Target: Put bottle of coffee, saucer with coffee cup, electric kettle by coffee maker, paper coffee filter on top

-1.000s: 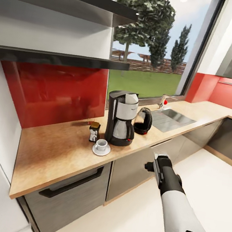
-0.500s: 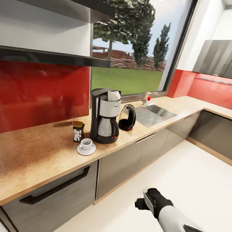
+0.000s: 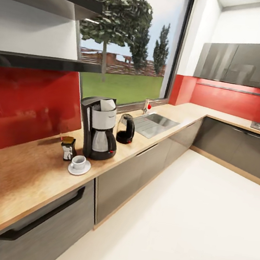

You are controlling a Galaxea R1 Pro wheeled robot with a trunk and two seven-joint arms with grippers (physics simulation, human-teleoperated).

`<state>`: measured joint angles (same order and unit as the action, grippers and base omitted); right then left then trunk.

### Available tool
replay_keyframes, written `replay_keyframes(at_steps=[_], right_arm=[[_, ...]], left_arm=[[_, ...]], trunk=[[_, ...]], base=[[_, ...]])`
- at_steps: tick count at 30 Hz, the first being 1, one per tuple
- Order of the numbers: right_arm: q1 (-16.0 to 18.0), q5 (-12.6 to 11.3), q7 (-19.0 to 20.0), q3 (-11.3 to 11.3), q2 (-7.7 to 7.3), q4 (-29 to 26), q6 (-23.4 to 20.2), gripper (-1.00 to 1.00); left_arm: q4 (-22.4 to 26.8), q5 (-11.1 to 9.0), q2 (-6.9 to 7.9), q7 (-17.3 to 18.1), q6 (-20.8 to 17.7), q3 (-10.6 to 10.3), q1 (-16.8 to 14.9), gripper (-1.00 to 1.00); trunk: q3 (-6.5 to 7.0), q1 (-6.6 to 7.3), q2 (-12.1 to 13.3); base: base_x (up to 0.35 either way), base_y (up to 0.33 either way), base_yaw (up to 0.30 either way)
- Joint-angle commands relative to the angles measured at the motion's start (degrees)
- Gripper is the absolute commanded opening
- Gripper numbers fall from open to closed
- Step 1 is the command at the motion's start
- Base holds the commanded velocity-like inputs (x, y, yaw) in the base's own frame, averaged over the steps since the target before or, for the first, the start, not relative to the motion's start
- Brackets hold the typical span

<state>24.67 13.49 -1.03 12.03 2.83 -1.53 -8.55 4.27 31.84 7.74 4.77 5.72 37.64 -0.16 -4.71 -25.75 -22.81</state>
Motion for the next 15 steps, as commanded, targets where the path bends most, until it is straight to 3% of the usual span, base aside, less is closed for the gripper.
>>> replay_keyframes(at_steps=[1, 8, 15], right_arm=[[-1.6, -0.1, -0.1, 0.4, -0.04, -0.1, -0.3, 1.0], [-7.3, -0.7, 0.2, 0.4, 0.11, 0.0, -1.1, 1.0], [-8.7, -0.8, 0.1, 0.4, 0.24, 0.0, -9.8, 1.0]], left_arm=[[0.0, 0.4, 0.0, 0.2, 1.0, 0.5, 0.0, 1.0], [-0.3, 0.4, -0.67, 0.2, 1.1, 0.4, 0.0, 1.0], [-1.9, 0.4, -0.7, 0.2, 0.8, 0.3, 0.0, 1.0]], trunk=[[-0.11, -0.04, -0.1], [-0.11, -0.04, -0.1], [-0.11, -0.04, -0.1]], base=[[0.0, 0.0, -0.268], [0.0, 0.0, -0.19], [0.0, 0.0, -0.012]])
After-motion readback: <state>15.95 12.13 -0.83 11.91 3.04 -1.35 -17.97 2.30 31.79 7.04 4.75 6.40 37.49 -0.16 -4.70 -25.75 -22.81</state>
